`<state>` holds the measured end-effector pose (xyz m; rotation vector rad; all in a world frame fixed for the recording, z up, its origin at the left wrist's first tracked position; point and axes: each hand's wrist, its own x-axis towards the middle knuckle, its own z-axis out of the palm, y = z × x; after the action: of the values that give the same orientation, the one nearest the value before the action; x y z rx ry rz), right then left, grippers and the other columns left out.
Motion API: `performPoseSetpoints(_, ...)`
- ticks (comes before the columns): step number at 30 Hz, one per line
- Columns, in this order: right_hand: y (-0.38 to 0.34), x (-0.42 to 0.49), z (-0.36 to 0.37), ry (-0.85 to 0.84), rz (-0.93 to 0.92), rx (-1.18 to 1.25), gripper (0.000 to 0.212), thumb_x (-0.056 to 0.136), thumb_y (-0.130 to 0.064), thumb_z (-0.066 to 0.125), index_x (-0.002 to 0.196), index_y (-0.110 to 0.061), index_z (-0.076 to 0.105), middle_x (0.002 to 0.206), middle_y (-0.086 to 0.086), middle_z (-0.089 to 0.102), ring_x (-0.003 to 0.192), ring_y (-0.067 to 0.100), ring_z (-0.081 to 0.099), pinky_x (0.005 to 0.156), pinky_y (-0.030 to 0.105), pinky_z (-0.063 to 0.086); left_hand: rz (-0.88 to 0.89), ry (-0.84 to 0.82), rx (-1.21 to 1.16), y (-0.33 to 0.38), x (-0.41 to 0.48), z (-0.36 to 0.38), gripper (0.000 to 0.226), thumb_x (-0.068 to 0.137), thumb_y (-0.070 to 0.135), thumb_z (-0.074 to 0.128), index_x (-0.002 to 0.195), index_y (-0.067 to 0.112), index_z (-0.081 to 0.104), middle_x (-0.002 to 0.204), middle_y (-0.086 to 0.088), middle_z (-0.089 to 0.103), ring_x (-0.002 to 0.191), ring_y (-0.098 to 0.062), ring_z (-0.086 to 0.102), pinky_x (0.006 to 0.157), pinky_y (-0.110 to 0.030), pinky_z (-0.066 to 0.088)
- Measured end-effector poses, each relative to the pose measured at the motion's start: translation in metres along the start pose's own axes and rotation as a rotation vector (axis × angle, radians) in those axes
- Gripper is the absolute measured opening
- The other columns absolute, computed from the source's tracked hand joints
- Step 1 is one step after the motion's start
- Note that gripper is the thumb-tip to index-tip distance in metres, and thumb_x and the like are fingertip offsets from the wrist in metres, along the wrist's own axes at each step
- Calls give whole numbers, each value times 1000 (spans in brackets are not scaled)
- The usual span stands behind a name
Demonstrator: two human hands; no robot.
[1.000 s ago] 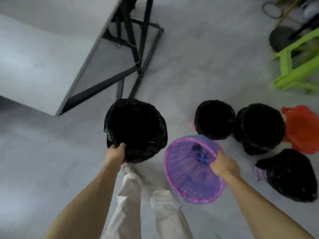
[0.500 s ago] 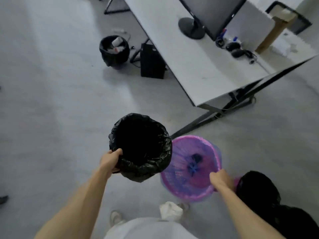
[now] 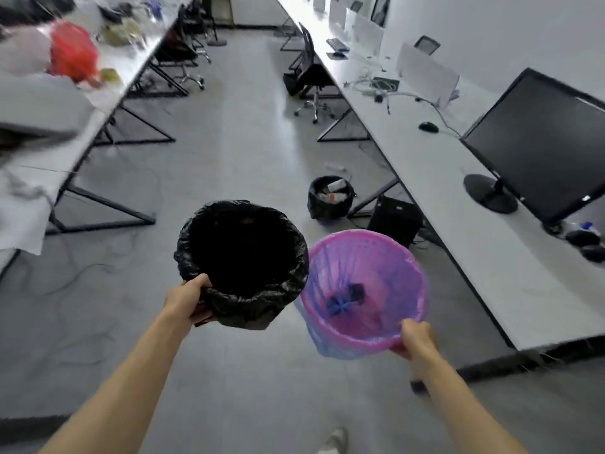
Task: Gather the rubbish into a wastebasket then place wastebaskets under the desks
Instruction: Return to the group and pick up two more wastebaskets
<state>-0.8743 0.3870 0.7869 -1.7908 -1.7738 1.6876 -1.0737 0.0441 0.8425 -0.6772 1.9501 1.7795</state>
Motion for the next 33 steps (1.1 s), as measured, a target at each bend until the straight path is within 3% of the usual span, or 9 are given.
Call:
performPoseSetpoints(3, -76, 47, 46, -66, -76, 87, 35, 74, -13, 53, 103, 4, 63, 91, 23, 68, 78, 38, 69, 72, 56, 60, 61, -16, -77, 71, 33, 14, 15, 83, 14, 63, 95, 6, 58, 89, -16, 64, 75, -28, 67, 51, -33, 57)
performPoseSetpoints(5, -134, 55, 71, -137, -113, 200, 33, 79, -16, 56, 105, 3, 61, 92, 21, 67, 75, 35, 69, 72, 52, 61, 100, -29, -122, 112, 53, 26, 19, 81, 17, 65, 96, 7, 59, 94, -15, 66, 79, -27, 68, 62, -37, 58)
performPoseSetpoints(7, -203, 53, 93, -219, -128, 310, 22, 89, -10, 55, 106, 3, 57, 95, 20, 62, 68, 31, 67, 60, 42, 62, 130, -32, -185, 160, 74, 41, 20, 81, 18, 68, 96, 8, 59, 93, -13, 67, 80, -26, 69, 68, -39, 57)
performPoseSetpoints(11, -308, 80, 128, -335, -155, 421, 11, 94, -9, 57, 88, 1, 56, 105, 26, 59, 63, 31, 67, 44, 36, 59, 152, -27, -278, 244, 106, 66, 12, 87, 19, 67, 90, 11, 59, 87, -11, 63, 80, -24, 65, 67, -38, 55)
performPoseSetpoints(17, -459, 119, 188, -386, -234, 459, 15, 95, -14, 61, 85, -4, 57, 120, 21, 54, 84, 29, 61, 50, 40, 61, 181, -19, -328, 354, 185, 82, 27, 85, 26, 72, 106, 10, 65, 101, -13, 67, 88, -25, 66, 60, -36, 54)
performPoseSetpoints(24, -618, 164, 289, -418, -288, 536, 14, 93, -8, 62, 82, 0, 59, 135, 23, 49, 83, 28, 58, 61, 44, 61, 258, -63, -339, 480, 321, 119, 14, 90, 25, 68, 92, 12, 63, 92, -10, 65, 79, -23, 64, 64, -34, 52)
performPoseSetpoints(28, -704, 189, 354, -389, -269, 584, 14, 94, -7, 61, 81, -2, 57, 128, 22, 48, 89, 30, 56, 55, 42, 59, 217, -90, -333, 562, 408, 141, 16, 92, 24, 66, 86, 10, 61, 87, -10, 63, 76, -23, 62, 65, -33, 52)
performPoseSetpoints(31, -766, 214, 391, -381, -245, 677, 14, 97, -7, 57, 83, -5, 54, 106, 17, 48, 100, 33, 53, 57, 45, 56, 226, -113, -311, 632, 471, 164, 16, 91, 24, 67, 86, 11, 62, 87, -10, 63, 76, -23, 63, 67, -34, 52)
performPoseSetpoints(33, -800, 237, 410, -372, -230, 717, 16, 97, -6, 56, 82, -5, 53, 94, 13, 47, 92, 29, 55, 57, 45, 55, 216, -121, -278, 666, 506, 182, 15, 91, 24, 67, 85, 11, 61, 87, -10, 62, 75, -24, 62, 77, -37, 52)
